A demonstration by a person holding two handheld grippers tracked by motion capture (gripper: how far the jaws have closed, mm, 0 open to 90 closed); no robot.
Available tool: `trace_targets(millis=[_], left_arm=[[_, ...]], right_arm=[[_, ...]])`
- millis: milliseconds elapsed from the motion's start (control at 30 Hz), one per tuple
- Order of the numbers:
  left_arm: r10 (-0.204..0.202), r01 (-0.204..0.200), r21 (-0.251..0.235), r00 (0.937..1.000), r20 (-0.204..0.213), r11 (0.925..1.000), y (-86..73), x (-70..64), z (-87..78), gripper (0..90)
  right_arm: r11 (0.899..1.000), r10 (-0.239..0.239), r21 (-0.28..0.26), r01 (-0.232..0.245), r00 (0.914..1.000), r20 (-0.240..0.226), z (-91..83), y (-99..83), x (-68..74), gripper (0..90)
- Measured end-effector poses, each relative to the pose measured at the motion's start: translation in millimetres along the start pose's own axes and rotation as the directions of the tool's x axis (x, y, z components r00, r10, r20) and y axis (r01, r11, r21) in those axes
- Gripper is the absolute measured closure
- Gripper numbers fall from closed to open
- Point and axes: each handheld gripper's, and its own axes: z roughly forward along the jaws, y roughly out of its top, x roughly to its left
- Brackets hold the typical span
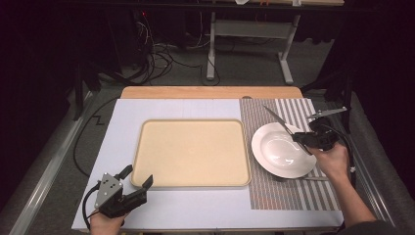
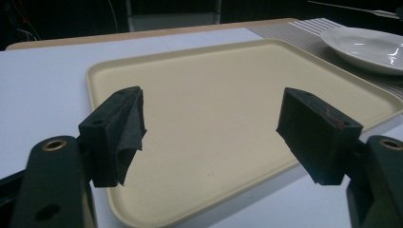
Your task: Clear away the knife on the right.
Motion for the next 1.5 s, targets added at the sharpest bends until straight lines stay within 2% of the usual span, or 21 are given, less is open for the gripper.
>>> trace_targets(millis=[133,167,200,233,300,333,400,433,467,533,600,633,733,767,800,833,933,1067,1233,1333,1500], left_arm=[[0.000,0.000,0.007,1.0000,0.007,1.0000,-0.5,-0.1,1.6,25.0],[0.000,0.000,0.009,0.9999,0.010,1.0000,-0.7,-0.1,2.1,25.0],[0.001,-0.001,0.012,0.9999,0.015,0.9999,-1.0,-0.6,2.2,25.0],[0.001,-0.001,0.012,0.9999,0.015,0.9999,-1.0,-0.6,2.2,25.0],[0.001,-0.001,0.011,0.9998,0.018,0.9999,-1.2,-1.4,1.7,25.0],[0.001,-0.001,0.011,0.9998,0.018,0.9999,-1.2,-1.4,1.7,25.0],[0.005,-0.005,0.013,0.9998,0.020,0.9999,-1.3,-1.5,1.2,25.0],[0.006,-0.006,0.013,0.9998,0.021,0.9999,-1.4,-1.7,1.1,25.0],[0.006,-0.006,0.013,0.9998,0.021,0.9999,-1.5,-1.7,1.0,25.0],[0.005,-0.005,0.013,0.9998,0.021,0.9999,-1.5,-1.8,0.8,25.0],[-0.002,0.002,0.010,0.9998,0.020,0.9999,-1.3,-1.6,0.6,25.0],[-0.002,0.002,0.010,0.9998,0.020,0.9999,-1.3,-1.6,0.6,25.0],[-0.004,0.004,0.010,0.9998,0.019,0.9999,-1.0,-1.3,0.6,25.0],[-0.005,0.004,0.010,0.9998,0.019,0.9999,-1.0,-1.3,0.6,25.0],[-0.006,0.006,0.009,0.9998,0.018,0.9999,-0.9,-1.2,0.5,25.0],[-0.006,0.006,0.009,0.9998,0.018,0.9999,-0.9,-1.2,0.5,25.0],[-0.009,0.008,0.007,0.9998,0.018,0.9999,-0.6,-0.9,0.1,25.0],[-0.010,0.010,0.004,0.9998,0.018,0.9999,-0.2,-0.7,-0.1,25.0],[-0.011,0.011,0.004,0.9998,0.018,0.9999,-0.1,-0.4,0.0,25.0],[-0.010,0.010,0.006,0.9998,0.019,0.9999,-0.3,-0.6,-0.1,25.0],[-0.011,0.011,0.006,0.9997,0.022,0.9999,-0.2,-0.7,-0.5,25.0]], right_arm=[[0.999,-0.039,-0.019,0.038,0.9969,-0.068,1.4,-4.2,20.7,80.0],[0.999,-0.039,-0.019,0.038,0.9969,-0.068,1.4,-4.2,20.7,80.0],[0.998,-0.055,-0.023,0.054,0.9949,-0.084,3.2,-4.2,28.6,79.9],[0.998,-0.055,-0.023,0.054,0.9949,-0.084,3.2,-4.2,28.6,79.9],[0.997,-0.074,-0.027,0.072,0.9914,-0.108,5.7,-2.5,40.3,79.9],[0.997,-0.074,-0.027,0.072,0.9914,-0.108,5.7,-2.5,40.3,79.9],[0.994,-0.103,-0.035,0.100,0.9860,-0.131,6.7,0.2,52.6,79.9],[0.994,-0.103,-0.035,0.100,0.9860,-0.131,6.7,0.2,52.6,79.9],[0.993,-0.119,-0.042,0.114,0.9819,-0.147,7.0,2.0,61.1,79.9],[0.992,-0.126,-0.043,0.120,0.9798,-0.156,7.2,2.9,65.3,79.9],[0.988,-0.153,-0.047,0.147,0.9726,-0.175,9.9,5.7,77.2,79.9],[0.988,-0.153,-0.047,0.147,0.9726,-0.175,9.9,5.7,77.2,79.9],[0.983,-0.182,-0.040,0.177,0.9633,-0.197,15.8,9.8,91.6,79.9],[0.983,-0.182,-0.040,0.177,0.9633,-0.197,15.8,9.8,91.6,79.9],[0.981,-0.192,-0.033,0.190,0.9594,-0.206,18.9,11.5,98.5,79.9],[0.981,-0.192,-0.033,0.190,0.9594,-0.206,18.9,11.5,98.5,79.9],[0.978,-0.205,-0.024,0.205,0.9534,-0.221,25.6,14.3,111.0,79.9],[0.974,-0.225,-0.015,0.228,0.9468,-0.230,33.6,17.0,121.6,79.9],[0.970,-0.235,0.000,0.241,0.9427,-0.237,40.5,20.4,131.2,79.9],[0.965,-0.253,0.006,0.263,0.9346,-0.249,47.7,23.5,140.7,79.9],[0.957,-0.274,0.025,0.289,0.9281,-0.252,58.1,25.2,150.2,79.9]])
